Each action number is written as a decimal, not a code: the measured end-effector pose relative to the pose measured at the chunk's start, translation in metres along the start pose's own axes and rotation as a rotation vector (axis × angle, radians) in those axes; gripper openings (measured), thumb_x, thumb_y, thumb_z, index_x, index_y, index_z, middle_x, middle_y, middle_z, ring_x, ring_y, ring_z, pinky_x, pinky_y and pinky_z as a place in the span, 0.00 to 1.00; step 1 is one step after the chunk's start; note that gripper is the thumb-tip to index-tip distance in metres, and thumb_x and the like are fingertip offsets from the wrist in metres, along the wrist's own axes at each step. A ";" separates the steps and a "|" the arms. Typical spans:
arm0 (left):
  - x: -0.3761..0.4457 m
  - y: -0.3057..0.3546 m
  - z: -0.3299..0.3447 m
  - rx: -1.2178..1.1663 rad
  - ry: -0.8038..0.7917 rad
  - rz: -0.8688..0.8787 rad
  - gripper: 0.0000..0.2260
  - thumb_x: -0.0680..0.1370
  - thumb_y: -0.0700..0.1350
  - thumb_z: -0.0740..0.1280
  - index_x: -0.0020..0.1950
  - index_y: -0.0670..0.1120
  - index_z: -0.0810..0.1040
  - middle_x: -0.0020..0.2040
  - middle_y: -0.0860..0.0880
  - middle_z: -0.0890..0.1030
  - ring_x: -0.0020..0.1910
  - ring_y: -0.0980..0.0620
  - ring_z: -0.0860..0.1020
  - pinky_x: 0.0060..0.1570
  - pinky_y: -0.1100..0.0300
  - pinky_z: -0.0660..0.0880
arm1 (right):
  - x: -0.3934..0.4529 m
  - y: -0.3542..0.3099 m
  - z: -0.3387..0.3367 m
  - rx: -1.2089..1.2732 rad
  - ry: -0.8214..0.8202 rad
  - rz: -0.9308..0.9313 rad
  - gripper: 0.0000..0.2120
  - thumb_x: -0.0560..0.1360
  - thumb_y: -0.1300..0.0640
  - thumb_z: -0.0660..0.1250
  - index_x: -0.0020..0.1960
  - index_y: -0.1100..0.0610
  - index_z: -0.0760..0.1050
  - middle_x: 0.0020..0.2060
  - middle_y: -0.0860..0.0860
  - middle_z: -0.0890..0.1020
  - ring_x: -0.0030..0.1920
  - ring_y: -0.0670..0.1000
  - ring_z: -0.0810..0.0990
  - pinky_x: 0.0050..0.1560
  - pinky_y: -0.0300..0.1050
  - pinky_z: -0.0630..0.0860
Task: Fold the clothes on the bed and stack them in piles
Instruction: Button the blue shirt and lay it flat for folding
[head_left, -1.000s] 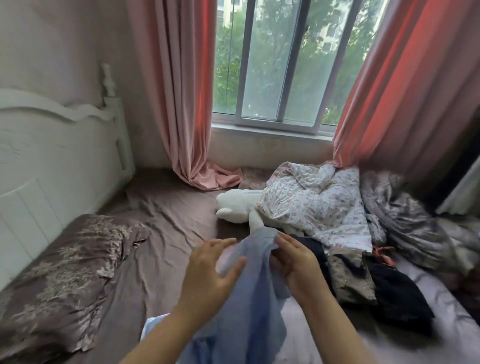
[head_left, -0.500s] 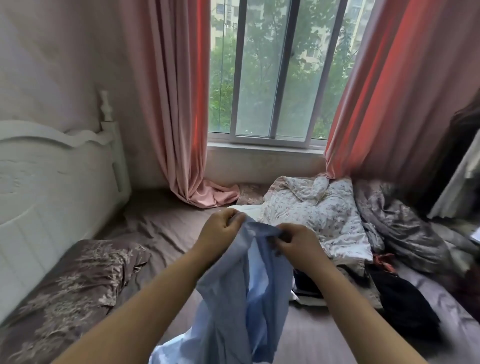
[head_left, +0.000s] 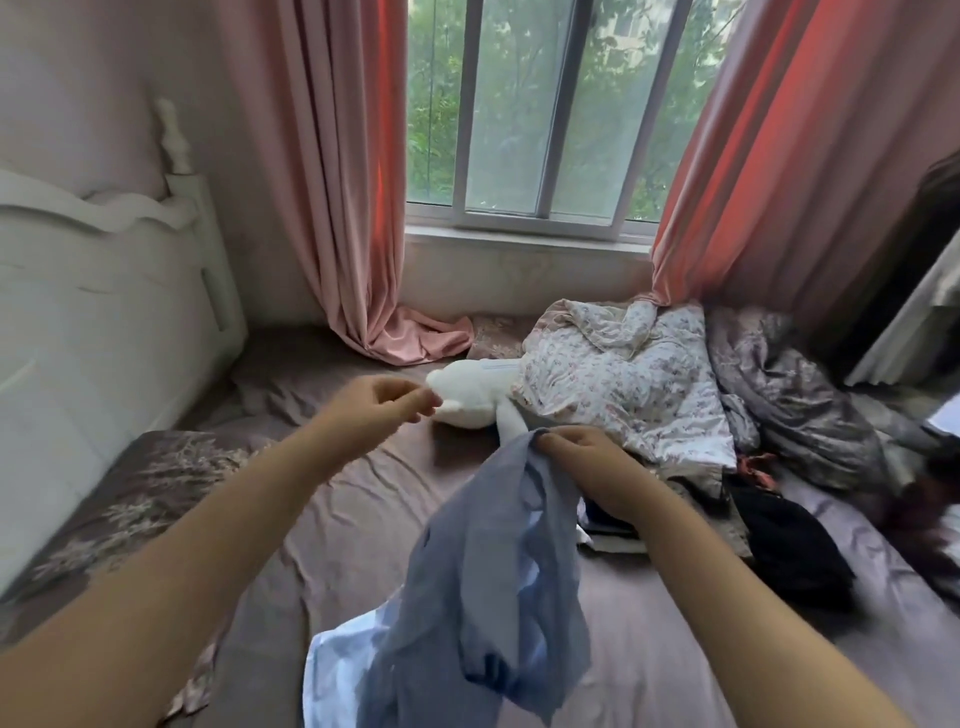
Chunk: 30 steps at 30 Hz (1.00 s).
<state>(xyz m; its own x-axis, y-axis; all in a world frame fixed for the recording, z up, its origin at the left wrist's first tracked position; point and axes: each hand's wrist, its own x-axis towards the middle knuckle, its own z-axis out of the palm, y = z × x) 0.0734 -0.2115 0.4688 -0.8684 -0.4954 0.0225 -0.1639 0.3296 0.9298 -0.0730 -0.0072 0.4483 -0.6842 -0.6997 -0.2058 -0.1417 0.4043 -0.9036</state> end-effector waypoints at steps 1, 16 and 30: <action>-0.008 0.001 0.007 0.053 0.017 0.110 0.06 0.78 0.50 0.66 0.44 0.54 0.82 0.43 0.54 0.84 0.42 0.57 0.80 0.43 0.64 0.72 | 0.004 -0.003 0.003 -0.040 -0.002 0.046 0.16 0.76 0.49 0.65 0.43 0.63 0.80 0.39 0.61 0.81 0.40 0.52 0.75 0.43 0.46 0.70; -0.029 -0.059 0.035 -0.094 -0.308 -0.008 0.11 0.67 0.53 0.72 0.42 0.47 0.83 0.39 0.53 0.82 0.39 0.58 0.77 0.42 0.61 0.74 | 0.018 -0.032 0.011 -0.240 -0.206 0.014 0.11 0.71 0.50 0.74 0.41 0.58 0.79 0.35 0.54 0.77 0.36 0.50 0.73 0.35 0.41 0.70; -0.056 -0.047 0.061 0.560 0.193 0.550 0.23 0.72 0.64 0.63 0.58 0.49 0.78 0.49 0.53 0.79 0.44 0.54 0.78 0.42 0.60 0.75 | 0.009 -0.020 0.017 0.146 -0.319 0.025 0.04 0.75 0.60 0.69 0.45 0.61 0.81 0.37 0.54 0.83 0.36 0.47 0.81 0.38 0.38 0.78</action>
<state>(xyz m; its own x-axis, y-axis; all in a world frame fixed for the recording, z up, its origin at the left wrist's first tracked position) 0.1014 -0.1501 0.4010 -0.8052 -0.2585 0.5337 0.0087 0.8947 0.4466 -0.0640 -0.0313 0.4582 -0.4253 -0.8487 -0.3144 -0.0084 0.3511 -0.9363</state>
